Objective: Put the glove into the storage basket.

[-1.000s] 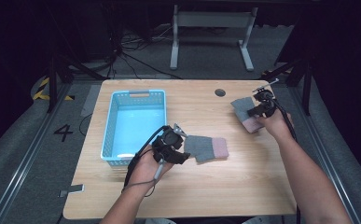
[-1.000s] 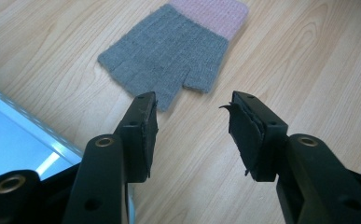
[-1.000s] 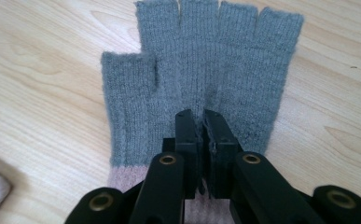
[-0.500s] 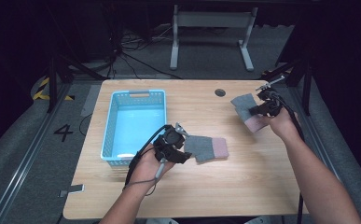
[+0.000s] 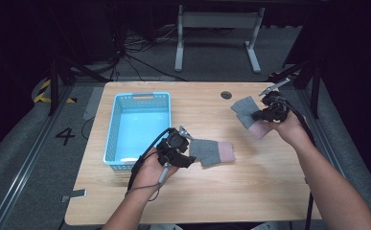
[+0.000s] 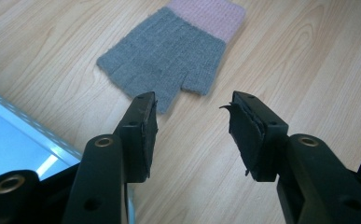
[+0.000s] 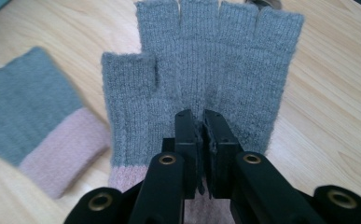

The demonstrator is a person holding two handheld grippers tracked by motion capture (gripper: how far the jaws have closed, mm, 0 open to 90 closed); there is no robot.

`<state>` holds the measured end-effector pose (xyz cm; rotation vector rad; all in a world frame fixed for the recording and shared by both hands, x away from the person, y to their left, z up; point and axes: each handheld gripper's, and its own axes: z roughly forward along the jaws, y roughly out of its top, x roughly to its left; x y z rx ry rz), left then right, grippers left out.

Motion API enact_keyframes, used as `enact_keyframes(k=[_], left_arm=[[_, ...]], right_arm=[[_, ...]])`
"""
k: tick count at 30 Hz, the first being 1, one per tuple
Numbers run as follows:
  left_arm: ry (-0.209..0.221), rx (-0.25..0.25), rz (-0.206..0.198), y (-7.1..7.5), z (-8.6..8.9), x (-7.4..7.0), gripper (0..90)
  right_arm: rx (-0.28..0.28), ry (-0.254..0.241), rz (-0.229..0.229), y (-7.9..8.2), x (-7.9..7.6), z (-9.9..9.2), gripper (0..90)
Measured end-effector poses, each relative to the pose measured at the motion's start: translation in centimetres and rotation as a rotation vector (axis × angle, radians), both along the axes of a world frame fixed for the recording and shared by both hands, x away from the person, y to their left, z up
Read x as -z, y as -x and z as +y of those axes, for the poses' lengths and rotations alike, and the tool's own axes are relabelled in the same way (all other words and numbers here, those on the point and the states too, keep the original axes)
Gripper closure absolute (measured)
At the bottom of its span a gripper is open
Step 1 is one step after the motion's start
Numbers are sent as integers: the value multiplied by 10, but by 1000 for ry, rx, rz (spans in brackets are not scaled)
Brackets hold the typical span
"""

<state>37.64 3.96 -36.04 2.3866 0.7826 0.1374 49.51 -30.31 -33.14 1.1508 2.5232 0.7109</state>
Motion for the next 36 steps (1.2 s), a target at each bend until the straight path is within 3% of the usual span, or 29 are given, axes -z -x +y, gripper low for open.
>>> enact_keyframes(k=[6,7,14,18,20,31,33,36], left_arm=[[1,1,7,0,0,0,521],[4,-4,8,1,0,0,525],[-10,11,35,3,2,1,610],[2,7,49,5,5,2,662],[30,9,70,6,7,2,699],[65,11,66,5,8,1,770],[45,12,71,5,5,2,771],[40,13,45,6,1,3,769]], right_arm=[[-72,6,-7,10,-5,15,854],[-107,8,-8,15,-7,23,854],[-200,38,-21,27,-8,46,852],[-241,43,-15,33,-4,57,850],[-264,45,-11,35,-2,62,850],[-353,65,28,44,16,88,849],[-367,67,32,44,19,92,849],[-381,76,43,45,25,97,849]])
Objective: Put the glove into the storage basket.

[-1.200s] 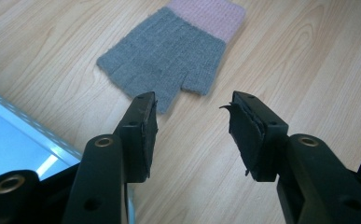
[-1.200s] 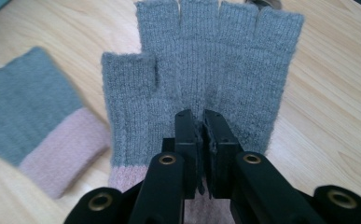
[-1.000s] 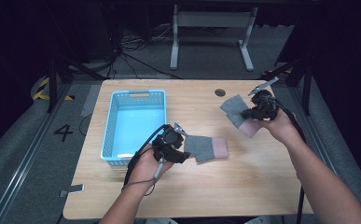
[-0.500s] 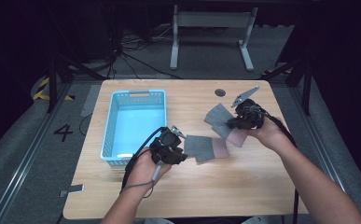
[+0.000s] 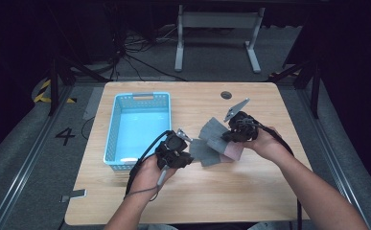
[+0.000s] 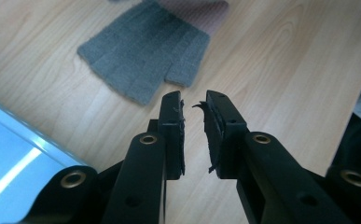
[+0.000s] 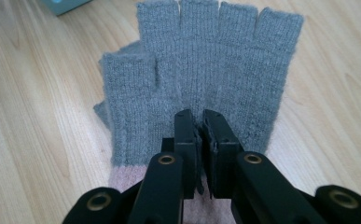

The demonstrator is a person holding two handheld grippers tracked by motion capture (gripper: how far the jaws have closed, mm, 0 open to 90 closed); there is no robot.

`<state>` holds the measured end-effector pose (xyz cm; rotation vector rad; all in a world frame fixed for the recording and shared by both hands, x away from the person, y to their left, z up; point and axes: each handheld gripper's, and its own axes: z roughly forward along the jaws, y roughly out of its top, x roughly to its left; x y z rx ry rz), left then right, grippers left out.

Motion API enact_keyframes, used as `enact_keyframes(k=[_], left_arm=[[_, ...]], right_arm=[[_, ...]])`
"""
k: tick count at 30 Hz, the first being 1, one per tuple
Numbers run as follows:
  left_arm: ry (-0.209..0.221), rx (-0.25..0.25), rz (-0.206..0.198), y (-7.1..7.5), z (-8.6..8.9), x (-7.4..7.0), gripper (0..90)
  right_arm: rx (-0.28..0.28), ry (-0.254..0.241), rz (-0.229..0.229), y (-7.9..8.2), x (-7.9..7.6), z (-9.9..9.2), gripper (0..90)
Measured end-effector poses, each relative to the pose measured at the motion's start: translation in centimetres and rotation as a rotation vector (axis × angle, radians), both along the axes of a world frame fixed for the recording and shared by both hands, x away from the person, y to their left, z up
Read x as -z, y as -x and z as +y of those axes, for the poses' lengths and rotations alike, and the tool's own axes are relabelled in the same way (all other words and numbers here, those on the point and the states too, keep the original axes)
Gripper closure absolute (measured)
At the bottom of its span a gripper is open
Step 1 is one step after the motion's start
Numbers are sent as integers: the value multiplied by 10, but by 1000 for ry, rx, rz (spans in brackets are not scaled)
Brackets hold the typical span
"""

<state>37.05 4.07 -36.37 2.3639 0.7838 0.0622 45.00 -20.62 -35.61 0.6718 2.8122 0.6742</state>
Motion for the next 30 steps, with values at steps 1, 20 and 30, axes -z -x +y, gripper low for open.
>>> enact_keyframes(k=[1,20,30], left_arm=[[1,-2,-8,0,-1,0,767],[-29,20,16,-5,-14,16,845],[-31,-10,29,-3,-25,25,890]], right_arm=[[-6,6,4,0,2,1,849],[-58,81,61,5,40,19,847],[-59,91,66,6,48,22,837]])
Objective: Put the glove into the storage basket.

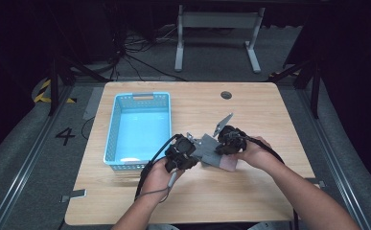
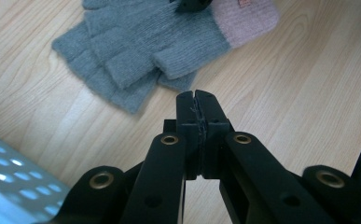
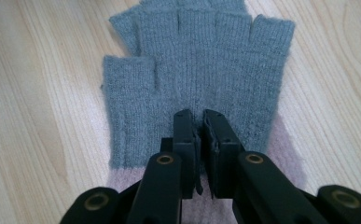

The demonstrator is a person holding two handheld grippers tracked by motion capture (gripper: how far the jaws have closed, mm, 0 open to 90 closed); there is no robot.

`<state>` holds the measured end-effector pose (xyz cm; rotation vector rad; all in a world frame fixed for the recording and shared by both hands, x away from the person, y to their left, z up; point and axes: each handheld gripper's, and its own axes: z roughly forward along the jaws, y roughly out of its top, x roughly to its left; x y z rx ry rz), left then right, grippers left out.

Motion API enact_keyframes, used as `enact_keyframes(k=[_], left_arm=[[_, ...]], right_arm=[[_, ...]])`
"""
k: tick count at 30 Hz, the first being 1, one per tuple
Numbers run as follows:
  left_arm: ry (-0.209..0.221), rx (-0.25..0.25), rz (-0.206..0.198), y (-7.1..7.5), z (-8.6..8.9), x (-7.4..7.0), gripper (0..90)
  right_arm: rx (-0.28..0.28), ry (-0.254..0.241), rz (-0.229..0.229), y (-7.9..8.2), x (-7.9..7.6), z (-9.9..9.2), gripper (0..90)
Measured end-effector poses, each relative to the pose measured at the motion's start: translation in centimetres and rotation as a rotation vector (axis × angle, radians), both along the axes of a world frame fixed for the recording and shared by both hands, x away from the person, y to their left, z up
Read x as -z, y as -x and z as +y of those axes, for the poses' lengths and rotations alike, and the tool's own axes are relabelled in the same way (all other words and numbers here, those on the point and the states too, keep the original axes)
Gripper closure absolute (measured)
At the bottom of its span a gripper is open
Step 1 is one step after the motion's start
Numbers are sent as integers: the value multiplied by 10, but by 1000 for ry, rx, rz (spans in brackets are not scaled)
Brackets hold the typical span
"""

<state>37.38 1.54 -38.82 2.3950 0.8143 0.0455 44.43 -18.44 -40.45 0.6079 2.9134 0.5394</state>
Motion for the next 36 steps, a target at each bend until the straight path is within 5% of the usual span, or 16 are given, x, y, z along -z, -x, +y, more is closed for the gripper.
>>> enact_keyframes(k=[7,14,20,24,36], left_arm=[[32,9,5,3,0,7,821],[50,11,-17,1,-2,13,689],[36,-6,64,-5,-2,14,672],[55,-3,73,-9,3,17,637],[-29,-22,31,-10,-7,30,582]], right_arm=[[5,-42,-13,4,0,-5,763],[69,-171,-66,20,-17,-26,702],[163,-274,-104,29,-25,-58,679],[195,-260,-95,28,-22,-77,668],[209,-203,-41,24,-8,-107,617]])
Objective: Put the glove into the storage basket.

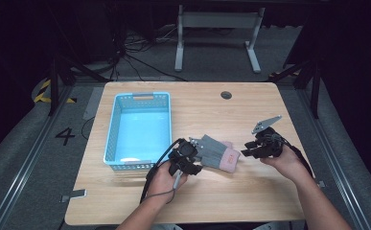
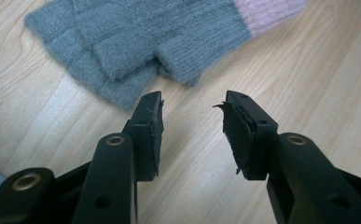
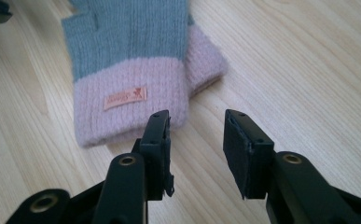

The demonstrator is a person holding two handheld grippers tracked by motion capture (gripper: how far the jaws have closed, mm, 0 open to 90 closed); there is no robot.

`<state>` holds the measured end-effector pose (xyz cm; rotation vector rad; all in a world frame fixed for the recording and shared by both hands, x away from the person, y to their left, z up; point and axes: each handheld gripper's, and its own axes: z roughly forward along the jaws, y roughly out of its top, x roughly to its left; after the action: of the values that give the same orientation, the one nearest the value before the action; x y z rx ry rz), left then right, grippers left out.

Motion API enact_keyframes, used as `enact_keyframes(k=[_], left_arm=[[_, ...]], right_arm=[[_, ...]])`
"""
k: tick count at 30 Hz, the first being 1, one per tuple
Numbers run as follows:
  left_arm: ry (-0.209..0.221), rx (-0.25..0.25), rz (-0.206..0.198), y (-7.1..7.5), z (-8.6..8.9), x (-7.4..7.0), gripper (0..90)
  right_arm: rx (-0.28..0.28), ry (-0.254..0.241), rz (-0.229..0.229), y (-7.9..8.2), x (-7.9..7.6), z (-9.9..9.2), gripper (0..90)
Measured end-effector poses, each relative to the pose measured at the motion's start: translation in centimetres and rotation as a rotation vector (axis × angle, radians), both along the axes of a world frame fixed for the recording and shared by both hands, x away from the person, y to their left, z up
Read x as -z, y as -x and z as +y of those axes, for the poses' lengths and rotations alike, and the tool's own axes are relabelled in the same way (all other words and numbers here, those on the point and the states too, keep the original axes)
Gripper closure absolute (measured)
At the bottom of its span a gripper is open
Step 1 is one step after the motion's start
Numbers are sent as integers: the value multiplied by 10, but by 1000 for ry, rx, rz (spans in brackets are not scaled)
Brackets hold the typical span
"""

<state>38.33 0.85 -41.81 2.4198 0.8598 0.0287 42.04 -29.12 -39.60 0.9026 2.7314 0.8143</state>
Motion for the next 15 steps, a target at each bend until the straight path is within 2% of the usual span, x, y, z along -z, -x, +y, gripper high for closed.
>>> enact_keyframes(k=[5,10,15], left_arm=[[5,-19,-6,-2,-2,3,570],[7,-40,-13,-5,-6,7,536],[-6,-33,-7,-7,-12,11,532]], right_arm=[[5,14,33,-2,9,-4,614],[-18,42,50,-4,20,0,614],[-26,55,67,-4,25,4,620]])
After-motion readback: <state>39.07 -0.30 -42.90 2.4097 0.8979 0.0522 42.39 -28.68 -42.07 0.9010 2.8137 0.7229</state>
